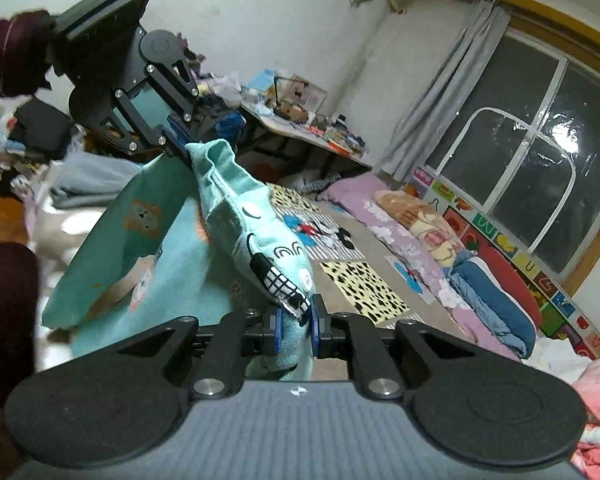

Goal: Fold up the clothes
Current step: 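Raise the garment with both grippers, holding it spread between them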

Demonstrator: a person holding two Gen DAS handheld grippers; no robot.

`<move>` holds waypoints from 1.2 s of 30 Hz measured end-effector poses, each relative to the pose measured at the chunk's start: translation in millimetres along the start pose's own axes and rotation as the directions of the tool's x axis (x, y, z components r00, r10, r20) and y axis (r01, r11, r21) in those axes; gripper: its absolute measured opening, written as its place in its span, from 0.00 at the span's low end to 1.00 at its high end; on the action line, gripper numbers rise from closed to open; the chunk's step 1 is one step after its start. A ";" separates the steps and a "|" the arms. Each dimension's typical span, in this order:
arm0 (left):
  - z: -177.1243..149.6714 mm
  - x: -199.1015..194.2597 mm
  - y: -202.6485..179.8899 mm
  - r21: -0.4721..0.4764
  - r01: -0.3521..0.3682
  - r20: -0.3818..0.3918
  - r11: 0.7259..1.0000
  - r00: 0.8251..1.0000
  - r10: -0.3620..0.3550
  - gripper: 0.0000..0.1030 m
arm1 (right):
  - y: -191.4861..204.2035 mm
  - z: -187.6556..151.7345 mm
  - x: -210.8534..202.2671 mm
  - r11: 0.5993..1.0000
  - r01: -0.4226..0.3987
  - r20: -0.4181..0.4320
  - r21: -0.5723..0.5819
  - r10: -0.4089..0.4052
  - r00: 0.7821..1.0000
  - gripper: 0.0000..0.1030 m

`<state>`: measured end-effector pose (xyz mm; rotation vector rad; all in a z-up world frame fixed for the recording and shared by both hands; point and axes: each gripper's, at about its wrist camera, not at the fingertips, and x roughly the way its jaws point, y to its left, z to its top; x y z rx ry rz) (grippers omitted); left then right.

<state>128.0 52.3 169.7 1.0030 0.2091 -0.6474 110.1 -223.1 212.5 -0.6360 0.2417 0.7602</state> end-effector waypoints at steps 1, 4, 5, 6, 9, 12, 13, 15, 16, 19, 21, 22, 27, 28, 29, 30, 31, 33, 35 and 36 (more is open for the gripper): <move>0.1 10.4 5.8 0.000 -0.009 -0.010 1.000 1.000 0.009 0.07 | -5.5 -0.5 10.8 1.000 0.003 -0.007 -0.002 -0.003 1.000 0.14; 1.7 40.8 23.4 0.005 -0.043 -0.038 0.999 0.998 0.043 0.07 | -25.8 -1.9 44.1 1.000 0.022 -0.027 -0.009 -0.022 0.999 0.14; 2.2 51.0 29.3 0.007 -0.055 -0.047 0.998 0.997 0.055 0.07 | -32.9 -2.4 54.9 0.999 0.031 -0.033 -0.011 -0.031 0.999 0.14; 2.7 61.1 35.1 0.009 -0.066 -0.056 0.998 0.996 0.066 0.07 | -40.1 -2.7 65.4 0.999 0.039 -0.038 -0.011 -0.040 0.998 0.14; 4.3 91.5 52.7 0.015 -0.100 -0.083 0.995 0.991 0.101 0.07 | -61.3 -2.8 93.1 0.998 0.065 -0.046 0.002 -0.065 0.997 0.14; 10.1 114.7 69.1 0.013 -0.177 -0.088 0.984 0.980 0.177 0.07 | -83.5 -1.6 116.1 0.994 0.112 -0.044 0.007 -0.111 0.993 0.14; 12.0 121.3 73.4 0.014 -0.210 -0.088 0.978 0.974 0.210 0.07 | -91.0 -1.2 123.7 0.992 0.127 -0.043 0.009 -0.127 0.991 0.14; 15.8 134.5 82.1 0.016 -0.274 -0.087 0.962 0.958 0.275 0.07 | -104.4 0.1 136.5 0.986 0.166 -0.037 0.011 -0.166 0.986 0.14; 17.7 141.1 86.4 0.017 -0.306 -0.086 0.952 0.948 0.306 0.07 | -110.0 0.8 141.8 0.981 0.195 -0.030 0.002 -0.194 0.980 0.14; 22.7 160.9 97.2 0.021 -0.397 -0.083 0.918 0.914 0.397 0.07 | -124.0 3.0 158.6 0.959 0.283 -0.013 -0.032 -0.283 0.959 0.14; 18.1 169.2 88.1 0.039 -0.427 -0.081 0.903 0.900 0.429 0.07 | -130.8 2.2 168.8 0.945 0.326 -0.003 -0.040 -0.326 0.945 0.14; 12.3 168.1 76.0 0.048 -0.419 -0.078 0.907 0.903 0.422 0.07 | -131.6 0.3 174.0 0.938 0.343 0.004 -0.044 -0.343 0.939 0.14; -16.5 162.4 15.0 0.091 -0.379 -0.059 0.921 0.921 0.385 0.07 | -110.8 -32.9 194.8 0.936 0.338 -0.013 -0.097 -0.341 0.940 0.14; -22.2 161.2 2.8 0.100 -0.370 -0.056 0.923 0.925 0.377 0.07 | -101.3 -44.1 197.1 0.942 0.317 -0.026 -0.111 -0.322 0.946 0.14; -28.0 160.1 -9.4 0.109 -0.362 -0.052 0.926 0.928 0.369 0.07 | -89.5 -55.0 197.4 0.946 0.298 -0.037 -0.128 -0.305 0.952 0.14; -33.8 158.9 -21.6 0.118 -0.354 -0.049 0.928 0.931 0.361 0.07 | -75.4 -66.1 195.6 0.950 0.276 -0.045 -0.148 -0.285 0.957 0.14; -39.5 157.8 -33.7 0.127 -0.346 -0.046 0.930 0.934 0.354 0.07 | -61.2 -77.3 193.8 0.953 0.254 -0.052 -0.168 -0.266 0.963 0.13; -49.9 150.5 -58.8 0.140 -0.331 -0.039 0.933 0.940 0.339 0.07 | -31.5 -95.7 187.2 0.955 0.208 -0.066 -0.213 -0.226 0.972 0.13; -58.1 133.8 -85.3 0.145 -0.319 -0.032 0.937 0.945 0.326 0.07 | -1.0 -112.0 178.9 0.952 0.160 -0.080 -0.259 -0.187 0.979 0.13; -62.2 125.5 -98.5 0.147 -0.313 -0.028 0.938 0.947 0.320 0.07 | 14.3 -120.1 174.8 0.950 0.136 -0.088 -0.282 -0.167 0.982 0.13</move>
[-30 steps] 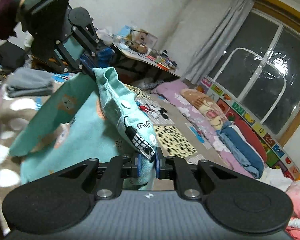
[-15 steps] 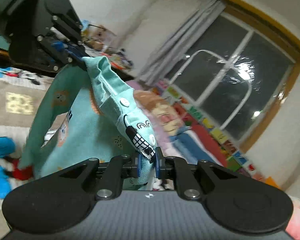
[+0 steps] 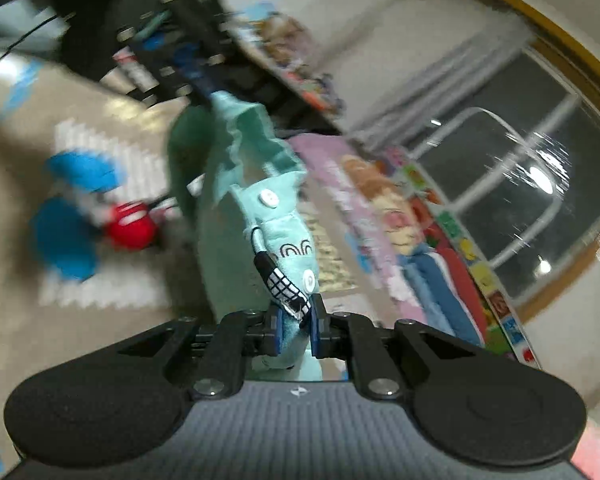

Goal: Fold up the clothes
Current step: 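Raise the garment with both grippers, holding it spread between them, then lay the garment flat on the bed with both grippers and release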

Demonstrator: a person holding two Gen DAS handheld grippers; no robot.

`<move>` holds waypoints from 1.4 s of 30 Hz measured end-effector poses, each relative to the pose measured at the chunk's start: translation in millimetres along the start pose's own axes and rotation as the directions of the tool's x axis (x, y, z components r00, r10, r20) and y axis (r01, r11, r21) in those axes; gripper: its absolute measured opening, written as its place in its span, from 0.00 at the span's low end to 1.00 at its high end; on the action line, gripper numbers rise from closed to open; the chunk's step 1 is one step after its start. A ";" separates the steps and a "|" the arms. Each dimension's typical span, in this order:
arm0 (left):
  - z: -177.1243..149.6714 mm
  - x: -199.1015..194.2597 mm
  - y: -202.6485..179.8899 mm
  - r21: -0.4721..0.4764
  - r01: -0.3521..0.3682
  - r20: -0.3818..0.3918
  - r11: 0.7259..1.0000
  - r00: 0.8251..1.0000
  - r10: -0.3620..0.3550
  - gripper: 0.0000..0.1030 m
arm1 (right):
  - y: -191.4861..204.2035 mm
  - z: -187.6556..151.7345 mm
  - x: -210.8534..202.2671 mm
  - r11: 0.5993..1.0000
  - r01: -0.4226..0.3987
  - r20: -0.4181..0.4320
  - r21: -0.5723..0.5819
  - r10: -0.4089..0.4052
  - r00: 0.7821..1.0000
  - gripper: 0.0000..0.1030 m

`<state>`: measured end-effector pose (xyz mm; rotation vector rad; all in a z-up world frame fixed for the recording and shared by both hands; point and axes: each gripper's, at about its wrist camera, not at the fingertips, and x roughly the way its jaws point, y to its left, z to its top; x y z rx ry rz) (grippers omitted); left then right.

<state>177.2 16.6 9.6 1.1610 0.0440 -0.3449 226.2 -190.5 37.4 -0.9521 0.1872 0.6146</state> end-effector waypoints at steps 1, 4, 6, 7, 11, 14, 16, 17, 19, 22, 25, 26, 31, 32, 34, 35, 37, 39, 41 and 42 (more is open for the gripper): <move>-2.9 -12.0 -10.4 0.003 0.006 0.005 1.000 1.000 -0.006 0.07 | 15.4 -3.8 -6.2 1.000 -0.020 -0.002 -0.023 0.020 1.000 0.13; -3.8 -49.8 -46.0 0.048 0.018 0.027 0.999 0.999 -0.019 0.07 | 59.1 -11.2 -29.4 0.995 -0.068 -0.006 -0.074 0.068 0.998 0.13; -4.4 -72.1 -70.4 0.092 0.022 0.039 0.995 0.999 -0.025 0.07 | 85.3 -15.1 -46.0 0.992 -0.083 -0.010 -0.091 0.083 0.997 0.13; -4.4 -79.8 -81.3 0.113 0.024 0.043 0.993 0.999 -0.029 0.07 | 97.7 -17.1 -54.0 0.991 -0.088 -0.012 -0.098 0.087 0.996 0.13; -5.5 -106.9 -112.8 0.154 0.038 0.042 0.987 0.998 -0.045 0.07 | 142.9 -23.8 -80.5 0.985 -0.102 -0.033 -0.137 0.098 0.995 0.13; -7.5 -119.6 -128.0 0.182 0.048 0.033 0.982 0.998 -0.054 0.07 | 170.1 -27.8 -95.9 0.978 -0.116 -0.051 -0.173 0.109 0.993 0.13; -10.0 -129.7 -137.9 0.200 0.052 0.027 0.979 0.998 -0.059 0.07 | 183.2 -29.2 -103.4 0.973 -0.124 -0.064 -0.194 0.114 0.991 0.13; -11.4 -134.9 -142.9 0.208 0.054 0.024 0.977 0.998 -0.060 0.07 | 186.9 -29.4 -105.8 0.972 -0.124 -0.066 -0.200 0.113 0.991 0.13; -12.6 -145.7 -154.3 0.222 0.057 0.020 0.973 0.998 -0.063 0.07 | 195.3 -29.2 -111.1 0.971 -0.117 -0.067 -0.208 0.105 0.992 0.13; -11.6 -148.6 -167.0 0.238 0.065 0.011 0.969 0.997 -0.070 0.07 | 208.8 -30.1 -116.5 0.970 -0.106 -0.077 -0.217 0.091 0.993 0.13; -12.3 -153.4 -183.9 0.265 0.095 -0.012 0.960 0.995 -0.095 0.07 | 222.9 -34.4 -116.8 0.971 -0.100 -0.104 -0.217 0.079 0.991 0.16; -12.5 -154.9 -190.1 0.276 0.109 -0.023 0.955 0.994 -0.107 0.07 | 226.5 -35.6 -114.9 0.973 -0.105 -0.126 -0.206 0.080 0.989 0.18; -14.1 -164.2 -189.7 0.236 0.174 -0.074 0.956 0.984 -0.160 0.15 | 239.8 -42.0 -124.6 0.975 -0.114 -0.173 -0.188 0.081 0.982 0.28; -13.8 -166.3 -181.9 0.191 0.192 -0.086 0.962 0.980 -0.179 0.15 | 240.9 -43.5 -127.5 0.977 -0.115 -0.181 -0.181 0.081 0.980 0.28; -13.7 -169.3 -165.6 0.088 0.225 -0.110 0.970 0.970 -0.215 0.19 | 236.0 -46.9 -134.7 0.984 -0.111 -0.199 -0.141 0.081 0.977 0.30; -14.2 -172.4 -159.3 0.026 0.227 -0.116 0.974 0.968 -0.223 0.26 | 231.9 -47.8 -137.9 0.987 -0.107 -0.202 -0.119 0.081 0.976 0.30; -11.1 -173.5 -138.5 -0.133 0.233 -0.112 0.963 0.962 -0.248 0.38 | 224.1 -48.5 -143.5 0.992 -0.100 -0.206 -0.073 0.084 0.975 0.31; -3.9 -171.9 -117.4 -0.283 0.242 -0.080 0.928 0.958 -0.274 0.39 | 218.0 -43.1 -145.8 0.995 -0.100 -0.186 -0.012 0.096 0.978 0.32; 4.7 -170.0 -102.9 -0.390 0.257 -0.042 0.884 0.954 -0.295 0.45 | 211.9 -37.8 -148.1 0.994 -0.100 -0.165 0.049 0.107 0.980 0.35; 9.6 -169.9 -98.7 -0.428 0.266 -0.021 0.864 0.953 -0.304 0.47 | 208.8 -35.1 -149.2 0.992 -0.101 -0.155 0.079 0.112 0.982 0.36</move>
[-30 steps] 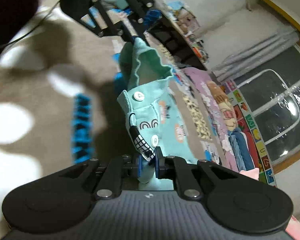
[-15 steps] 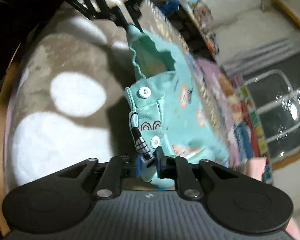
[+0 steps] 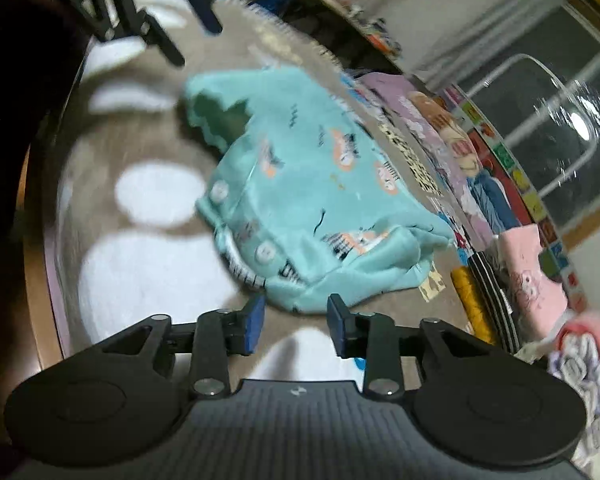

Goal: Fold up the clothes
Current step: 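Lay the garment flat on the bed with both grippers and release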

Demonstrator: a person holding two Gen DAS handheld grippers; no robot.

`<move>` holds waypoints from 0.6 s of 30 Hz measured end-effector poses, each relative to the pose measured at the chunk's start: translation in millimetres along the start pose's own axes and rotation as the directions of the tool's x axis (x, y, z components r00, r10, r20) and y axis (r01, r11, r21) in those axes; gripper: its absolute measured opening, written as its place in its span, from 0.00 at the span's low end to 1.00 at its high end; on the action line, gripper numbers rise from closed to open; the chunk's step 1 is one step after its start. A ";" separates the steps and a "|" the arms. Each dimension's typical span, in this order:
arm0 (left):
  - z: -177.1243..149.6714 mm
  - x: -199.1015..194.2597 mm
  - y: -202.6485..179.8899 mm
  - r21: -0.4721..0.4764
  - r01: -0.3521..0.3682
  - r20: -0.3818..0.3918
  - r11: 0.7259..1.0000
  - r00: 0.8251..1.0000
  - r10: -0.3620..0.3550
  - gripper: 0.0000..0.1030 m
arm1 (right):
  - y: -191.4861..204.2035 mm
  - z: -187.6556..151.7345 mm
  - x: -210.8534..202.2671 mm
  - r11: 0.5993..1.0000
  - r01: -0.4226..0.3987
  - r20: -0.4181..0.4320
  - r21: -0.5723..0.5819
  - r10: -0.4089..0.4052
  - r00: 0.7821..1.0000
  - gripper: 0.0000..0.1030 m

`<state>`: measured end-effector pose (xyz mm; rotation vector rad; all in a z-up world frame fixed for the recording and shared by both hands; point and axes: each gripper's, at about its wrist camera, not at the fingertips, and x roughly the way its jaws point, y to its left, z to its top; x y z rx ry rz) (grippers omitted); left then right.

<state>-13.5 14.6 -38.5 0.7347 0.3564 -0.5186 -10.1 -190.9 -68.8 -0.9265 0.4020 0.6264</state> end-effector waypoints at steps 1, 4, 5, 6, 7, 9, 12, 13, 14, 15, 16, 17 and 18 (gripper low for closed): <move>6.5 0.5 1.5 -0.033 0.008 0.015 0.999 1.000 -0.008 0.49 | -2.7 2.6 -1.9 1.000 -0.006 0.010 0.030 0.005 1.000 0.37; 19.1 7.7 -0.1 -0.118 0.050 0.040 0.992 0.998 -0.046 0.51 | -9.6 11.0 -6.5 0.993 -0.024 0.042 0.112 0.019 0.999 0.40; 21.7 10.8 -4.7 -0.126 0.060 0.042 0.990 0.998 -0.055 0.51 | -8.0 14.6 -4.9 0.993 -0.027 0.051 0.114 0.022 0.998 0.40; 23.4 13.0 -10.2 -0.122 0.072 0.038 0.990 0.997 -0.068 0.51 | -6.1 17.5 -2.8 0.994 -0.030 0.058 0.108 0.024 0.998 0.40; 25.2 15.2 -16.1 -0.109 0.080 0.035 0.991 0.996 -0.077 0.53 | -2.9 20.2 -1.6 0.995 -0.032 0.063 0.098 0.026 0.998 0.40; 30.1 21.2 -24.1 -0.078 0.092 0.024 0.993 0.996 -0.090 0.53 | 4.0 25.5 1.9 0.998 -0.035 0.061 0.059 0.032 0.998 0.40; 35.4 29.2 -29.2 -0.039 0.100 0.014 0.994 0.995 -0.099 0.54 | 0.8 29.9 8.7 0.999 -0.050 0.045 0.021 0.049 0.998 0.40; 35.6 30.4 -29.6 -0.040 0.101 0.015 0.994 0.995 -0.100 0.55 | -0.8 29.5 10.3 0.999 -0.051 0.041 0.019 0.050 0.998 0.41; 35.2 32.0 -28.2 -0.061 0.107 0.019 0.992 0.994 -0.106 0.57 | -2.2 28.8 12.1 0.998 -0.053 0.037 0.019 0.052 0.998 0.42; 34.1 33.3 -26.3 -0.095 0.112 0.025 0.989 0.994 -0.110 0.58 | -3.0 27.3 14.2 0.998 -0.058 0.035 0.025 0.057 0.998 0.43; 30.9 33.6 -21.0 -0.160 0.099 0.034 0.982 0.995 -0.095 0.58 | -3.9 25.6 16.6 0.997 -0.065 0.032 0.041 0.064 0.997 0.43; 27.0 33.5 -14.1 -0.236 0.079 0.041 0.969 0.997 -0.072 0.58 | -5.1 24.6 18.2 0.996 -0.066 0.032 0.066 0.064 0.997 0.43; 21.3 33.0 -3.8 -0.336 0.052 0.046 0.940 0.998 -0.039 0.58 | -7.9 22.9 19.0 0.991 -0.073 0.041 0.116 0.069 0.997 0.43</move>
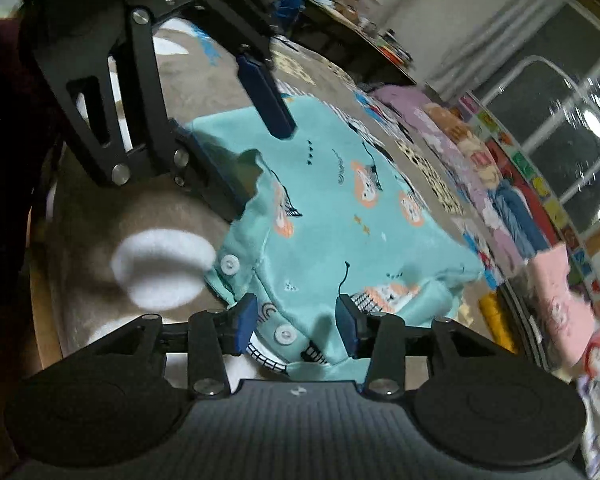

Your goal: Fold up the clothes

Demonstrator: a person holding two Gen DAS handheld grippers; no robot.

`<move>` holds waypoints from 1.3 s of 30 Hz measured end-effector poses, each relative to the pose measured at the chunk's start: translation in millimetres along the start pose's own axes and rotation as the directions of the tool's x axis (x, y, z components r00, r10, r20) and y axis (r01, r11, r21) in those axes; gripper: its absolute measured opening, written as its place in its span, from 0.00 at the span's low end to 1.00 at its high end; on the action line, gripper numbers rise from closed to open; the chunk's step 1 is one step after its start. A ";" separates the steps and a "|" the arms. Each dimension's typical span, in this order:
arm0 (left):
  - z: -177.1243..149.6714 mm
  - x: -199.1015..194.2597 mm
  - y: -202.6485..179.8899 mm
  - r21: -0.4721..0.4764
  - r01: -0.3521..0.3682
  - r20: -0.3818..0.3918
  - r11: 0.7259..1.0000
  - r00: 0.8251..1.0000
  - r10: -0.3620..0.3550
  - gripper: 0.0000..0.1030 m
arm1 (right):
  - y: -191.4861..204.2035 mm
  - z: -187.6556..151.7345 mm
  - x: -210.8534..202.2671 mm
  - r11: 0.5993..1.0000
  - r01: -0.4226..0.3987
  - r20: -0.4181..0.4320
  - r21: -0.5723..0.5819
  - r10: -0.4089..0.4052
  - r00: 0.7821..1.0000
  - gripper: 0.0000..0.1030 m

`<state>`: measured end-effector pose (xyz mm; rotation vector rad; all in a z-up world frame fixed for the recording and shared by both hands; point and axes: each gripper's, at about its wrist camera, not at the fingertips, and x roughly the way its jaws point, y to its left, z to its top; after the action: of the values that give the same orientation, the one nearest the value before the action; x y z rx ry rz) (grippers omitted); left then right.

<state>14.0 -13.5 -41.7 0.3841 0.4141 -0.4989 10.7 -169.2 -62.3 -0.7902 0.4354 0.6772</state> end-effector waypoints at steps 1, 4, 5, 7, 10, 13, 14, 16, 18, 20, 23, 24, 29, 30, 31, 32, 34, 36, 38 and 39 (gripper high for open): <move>-2.2 -1.3 13.4 -0.115 -0.033 0.015 0.993 0.999 0.035 0.58 | -7.2 -2.4 -1.8 0.993 -0.020 0.036 0.114 0.016 0.999 0.43; -17.0 -4.1 69.2 -0.449 -0.130 0.037 0.884 0.986 0.164 0.57 | -29.0 -9.7 -7.3 0.895 -0.102 0.150 0.435 0.039 0.988 0.43; -23.1 -4.7 89.1 -0.541 -0.144 0.030 0.829 0.981 0.190 0.56 | -35.2 -13.4 -8.0 0.839 -0.132 0.187 0.528 0.037 0.982 0.43; -44.5 -4.4 131.3 -0.747 -0.114 0.023 0.655 0.980 0.196 0.56 | -41.3 -26.7 -2.7 0.721 -0.177 0.238 0.670 0.017 0.971 0.43; -82.9 4.8 172.4 -0.924 -0.026 0.033 0.381 0.989 0.147 0.56 | -37.1 -45.8 11.9 0.632 -0.175 0.225 0.755 0.001 0.974 0.43; -108.2 18.8 179.8 -0.974 0.050 0.072 0.223 0.993 0.091 0.56 | -31.7 -63.7 22.1 0.587 -0.190 0.230 0.787 0.006 0.973 0.44; -104.1 22.9 176.0 -0.967 0.044 0.069 0.251 0.993 0.091 0.56 | -33.0 -66.9 22.5 0.575 -0.203 0.241 0.793 0.010 0.970 0.44; -86.5 31.3 165.1 -0.931 0.007 0.047 0.364 0.994 0.101 0.56 | -39.2 -74.2 22.9 0.516 -0.250 0.286 0.819 0.010 0.958 0.44; -69.0 39.6 154.3 -0.881 -0.031 0.027 0.472 0.993 0.114 0.56 | -47.5 -81.8 23.4 0.436 -0.308 0.340 0.846 0.004 0.940 0.44; -51.4 48.0 143.4 -0.817 -0.068 0.008 0.572 0.992 0.130 0.55 | -54.3 -88.4 27.1 0.362 -0.353 0.381 0.863 -0.006 0.924 0.44; -25.1 60.6 127.1 -0.698 -0.123 -0.017 0.705 0.988 0.156 0.34 | -57.2 -96.9 37.7 0.283 -0.397 0.413 0.873 0.002 0.911 0.45; -16.4 64.7 121.6 -0.653 -0.141 -0.024 0.744 0.986 0.166 0.33 | -56.4 -98.8 42.4 0.269 -0.403 0.415 0.875 0.012 0.910 0.45; 19.4 96.8 61.1 -0.225 -0.295 -0.066 0.929 0.955 0.288 0.19 | -53.5 -113.4 57.6 0.213 -0.453 0.461 0.866 0.017 0.887 0.43; 19.8 103.4 47.4 -0.131 -0.307 -0.067 0.943 0.951 0.301 0.19 | -54.1 -119.3 61.2 0.184 -0.474 0.481 0.861 0.007 0.877 0.39; 18.7 109.2 36.4 -0.057 -0.303 -0.067 0.951 0.952 0.299 0.18 | -54.7 -124.8 64.5 0.156 -0.491 0.498 0.857 -0.003 0.867 0.32; 17.1 114.6 29.7 -0.021 -0.281 -0.080 0.960 0.957 0.278 0.18 | -55.1 -129.1 67.0 0.136 -0.500 0.506 0.855 -0.013 0.862 0.30; 12.9 124.7 23.2 0.009 -0.237 -0.115 0.971 0.965 0.237 0.18 | -55.2 -132.8 69.4 0.117 -0.515 0.521 0.849 -0.023 0.853 0.28; 8.0 134.1 22.2 0.026 -0.224 -0.149 0.974 0.963 0.225 0.18 | -54.6 -132.1 70.9 0.130 -0.517 0.524 0.846 -0.025 0.851 0.28; 7.2 138.5 23.9 0.024 -0.185 -0.180 0.982 0.966 0.187 0.17 | -54.2 -131.6 72.6 0.140 -0.521 0.530 0.842 -0.029 0.848 0.28; 8.1 139.0 25.5 0.022 -0.164 -0.190 0.986 0.968 0.165 0.15 | -54.6 -131.4 73.1 0.140 -0.524 0.532 0.840 -0.029 0.846 0.28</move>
<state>141.0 -48.8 -93.4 0.4703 0.5620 -0.3017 86.4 -269.4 -161.4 0.7819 0.4908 0.6932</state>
